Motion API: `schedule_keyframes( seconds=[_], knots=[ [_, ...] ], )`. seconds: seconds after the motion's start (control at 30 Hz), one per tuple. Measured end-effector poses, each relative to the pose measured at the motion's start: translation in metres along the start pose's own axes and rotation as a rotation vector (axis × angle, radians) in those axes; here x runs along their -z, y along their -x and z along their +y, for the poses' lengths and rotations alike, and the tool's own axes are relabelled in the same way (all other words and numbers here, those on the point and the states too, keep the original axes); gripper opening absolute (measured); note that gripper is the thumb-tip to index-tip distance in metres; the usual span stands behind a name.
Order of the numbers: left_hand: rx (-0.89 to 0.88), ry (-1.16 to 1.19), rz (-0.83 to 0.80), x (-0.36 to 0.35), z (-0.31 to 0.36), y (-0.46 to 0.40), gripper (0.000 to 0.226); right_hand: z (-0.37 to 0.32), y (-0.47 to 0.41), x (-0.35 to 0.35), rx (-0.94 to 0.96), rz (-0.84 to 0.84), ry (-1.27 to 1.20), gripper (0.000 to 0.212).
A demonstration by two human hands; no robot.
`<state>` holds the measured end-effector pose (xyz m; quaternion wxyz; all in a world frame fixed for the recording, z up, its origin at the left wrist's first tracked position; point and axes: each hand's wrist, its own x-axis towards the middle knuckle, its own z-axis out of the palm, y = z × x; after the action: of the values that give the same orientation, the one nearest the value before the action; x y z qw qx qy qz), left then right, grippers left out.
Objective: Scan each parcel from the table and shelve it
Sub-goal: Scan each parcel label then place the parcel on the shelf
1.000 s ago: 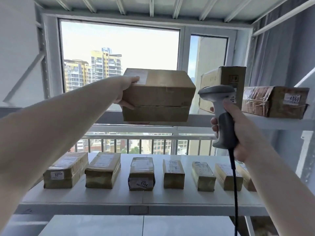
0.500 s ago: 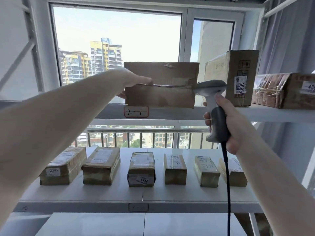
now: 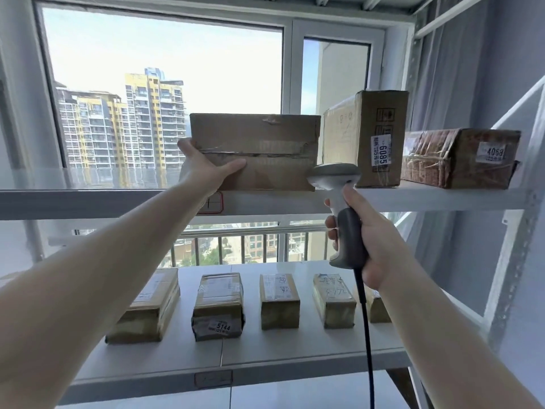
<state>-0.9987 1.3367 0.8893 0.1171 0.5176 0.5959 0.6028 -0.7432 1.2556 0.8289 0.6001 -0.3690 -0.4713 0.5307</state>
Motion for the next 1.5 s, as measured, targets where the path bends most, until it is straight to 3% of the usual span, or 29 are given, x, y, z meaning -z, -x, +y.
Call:
schedule_keyframes(
  seconds=[0.57, 0.97, 1.3, 1.5],
  knots=[
    [0.036, -0.221, 0.081, -0.033, 0.004, -0.002, 0.09, 0.003, -0.006, 0.013, -0.042, 0.038, -0.005, 0.054],
    [0.023, -0.293, 0.132, -0.038, 0.0, -0.005, 0.093, 0.005, -0.011, 0.01, -0.04, 0.03, 0.0, 0.057],
    [0.011, -0.246, 0.084, -0.038, -0.003, -0.006, 0.094, 0.006, -0.007, 0.007, -0.042, 0.028, 0.013, 0.058],
    [0.087, -0.396, 0.009, -0.036, 0.0, -0.005, 0.117, 0.006, -0.001, 0.006, -0.037, 0.026, 0.01, 0.057]
  ],
)
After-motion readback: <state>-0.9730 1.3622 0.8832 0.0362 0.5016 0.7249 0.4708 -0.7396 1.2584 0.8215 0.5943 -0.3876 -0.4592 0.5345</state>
